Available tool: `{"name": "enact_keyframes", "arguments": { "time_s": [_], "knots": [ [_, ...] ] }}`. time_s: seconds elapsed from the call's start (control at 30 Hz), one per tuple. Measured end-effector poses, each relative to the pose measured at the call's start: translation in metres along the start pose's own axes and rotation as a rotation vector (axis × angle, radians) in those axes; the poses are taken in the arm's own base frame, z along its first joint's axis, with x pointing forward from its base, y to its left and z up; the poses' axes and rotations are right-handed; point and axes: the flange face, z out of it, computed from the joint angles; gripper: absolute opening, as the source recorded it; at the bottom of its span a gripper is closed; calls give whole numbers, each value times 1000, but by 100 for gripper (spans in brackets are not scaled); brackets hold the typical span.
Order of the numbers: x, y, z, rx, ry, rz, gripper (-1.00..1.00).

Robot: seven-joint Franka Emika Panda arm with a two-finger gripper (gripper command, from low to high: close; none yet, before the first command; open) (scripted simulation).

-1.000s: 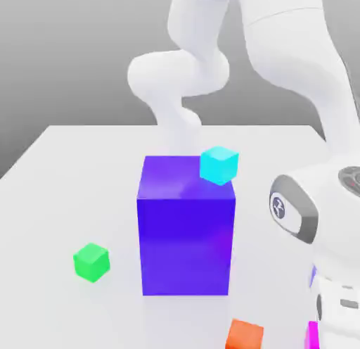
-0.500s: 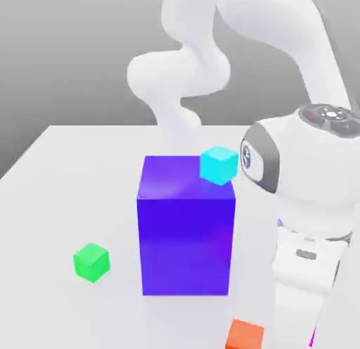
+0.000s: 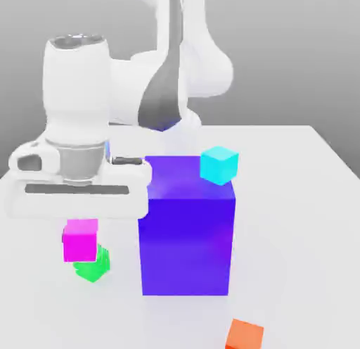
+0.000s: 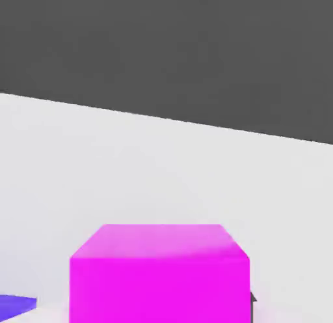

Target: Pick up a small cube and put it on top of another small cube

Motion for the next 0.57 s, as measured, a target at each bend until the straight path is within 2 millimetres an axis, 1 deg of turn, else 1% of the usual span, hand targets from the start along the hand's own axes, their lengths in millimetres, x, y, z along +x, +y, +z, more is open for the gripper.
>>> {"name": "enact_keyframes", "arguments": {
  "time_s": [0.03,0.07,0.13,0.17,0.2,0.43,0.47,0.57],
  "knots": [
    [-5,21,1,-4,-7,69,-100],
    [-12,34,5,-9,-24,109,-100],
    [-28,46,19,-23,-77,132,-100],
    [-37,50,27,-31,-108,131,-100],
    [-42,51,34,-34,-125,130,-100],
    [-54,51,89,-34,-142,123,-100],
    [-55,53,96,-36,-142,126,100],
    [-55,53,96,-36,-142,126,100]
  ]
}}
